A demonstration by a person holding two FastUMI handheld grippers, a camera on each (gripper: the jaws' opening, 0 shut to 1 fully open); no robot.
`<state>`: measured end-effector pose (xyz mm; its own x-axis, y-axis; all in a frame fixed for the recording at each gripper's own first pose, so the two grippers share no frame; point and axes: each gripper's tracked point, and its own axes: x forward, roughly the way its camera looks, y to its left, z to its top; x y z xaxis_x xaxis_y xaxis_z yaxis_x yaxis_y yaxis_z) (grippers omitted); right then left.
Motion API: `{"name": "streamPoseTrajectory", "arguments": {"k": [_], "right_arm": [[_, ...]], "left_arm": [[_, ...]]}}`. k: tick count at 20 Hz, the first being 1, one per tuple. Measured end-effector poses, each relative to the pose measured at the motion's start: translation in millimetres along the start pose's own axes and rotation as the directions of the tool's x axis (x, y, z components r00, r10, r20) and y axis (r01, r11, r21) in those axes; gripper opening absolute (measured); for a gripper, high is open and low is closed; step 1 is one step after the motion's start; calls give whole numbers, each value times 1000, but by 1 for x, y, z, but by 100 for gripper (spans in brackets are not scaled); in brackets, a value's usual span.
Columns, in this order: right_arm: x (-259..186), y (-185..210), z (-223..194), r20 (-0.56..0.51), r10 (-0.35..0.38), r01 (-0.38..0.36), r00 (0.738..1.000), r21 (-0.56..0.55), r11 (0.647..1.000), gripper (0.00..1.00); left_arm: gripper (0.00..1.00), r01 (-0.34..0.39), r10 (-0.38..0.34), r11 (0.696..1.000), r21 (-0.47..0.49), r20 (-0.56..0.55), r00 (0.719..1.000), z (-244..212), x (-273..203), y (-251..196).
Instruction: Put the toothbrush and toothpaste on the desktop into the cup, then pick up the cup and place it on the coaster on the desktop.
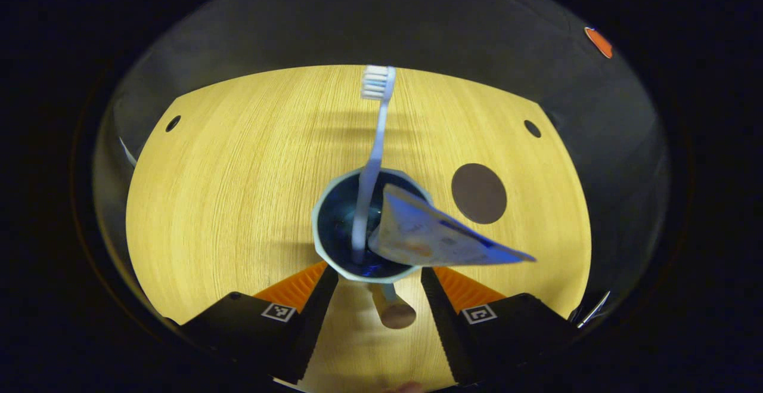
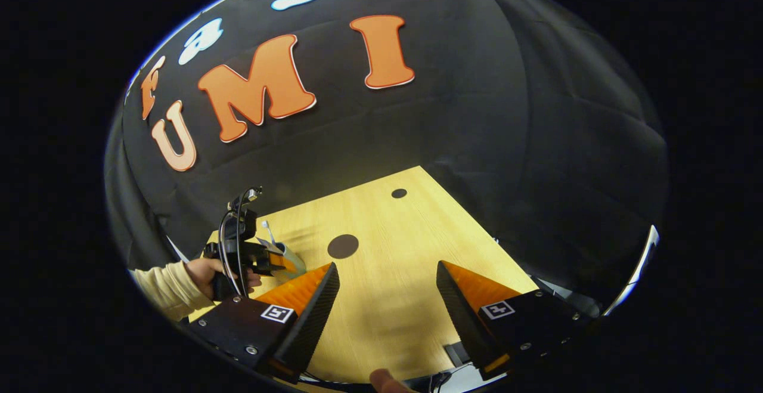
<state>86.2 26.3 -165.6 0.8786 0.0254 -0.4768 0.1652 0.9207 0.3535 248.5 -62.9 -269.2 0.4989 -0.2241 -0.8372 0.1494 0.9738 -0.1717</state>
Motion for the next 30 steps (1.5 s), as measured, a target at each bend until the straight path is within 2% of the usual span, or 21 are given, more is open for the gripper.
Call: {"name": "streamPoseTrajectory", "arguments": {"k": [2,3,5,7,8,14,18,24,25,26,27,30], "right_arm": [[-1,-1,-2,0,-8,8,1000,10,1000,98],[-1,0,-4,-2,-11,11,1000,13,1000,98],[-2,2,-11,-11,-8,9,1000,21,1000,98],[-2,7,-18,-26,-3,4,1000,22,1000,98],[-1,10,-22,-32,2,-1,999,18,1000,98],[-2,20,-27,-43,21,-22,999,-22,1000,98],[-2,21,-26,-41,19,-20,999,-23,1000,98],[-5,10,-22,-34,-20,20,999,-25,999,98],[-5,6,-22,-35,-30,29,999,-25,999,98],[-6,2,-24,-36,-38,37,999,-23,999,98],[-6,-1,-24,-38,-47,46,998,-20,999,98],[-6,-9,-25,-39,-70,70,997,-9,998,98]], "left_arm": [[74,-8,9,1000,24,-35,999,-1,4,3],[73,-16,18,999,37,-49,999,-1,6,5],[65,-10,12,999,35,-65,998,0,9,5],[48,-12,15,999,36,-88,996,0,14,3],[29,-16,20,999,51,-84,996,2,16,2],[24,25,-19,996,87,-64,998,23,21,-3],[20,13,-12,983,185,-5,1000,64,23,-14],[20,81,-82,969,234,-5,997,136,48,-74],[20,88,-89,965,247,-5,996,93,30,-61],[20,96,-97,962,254,-9,995,175,46,-96],[20,103,-104,960,260,-13,995,153,51,-117],[20,119,-114,952,281,-31,993,164,65,-129]]}}
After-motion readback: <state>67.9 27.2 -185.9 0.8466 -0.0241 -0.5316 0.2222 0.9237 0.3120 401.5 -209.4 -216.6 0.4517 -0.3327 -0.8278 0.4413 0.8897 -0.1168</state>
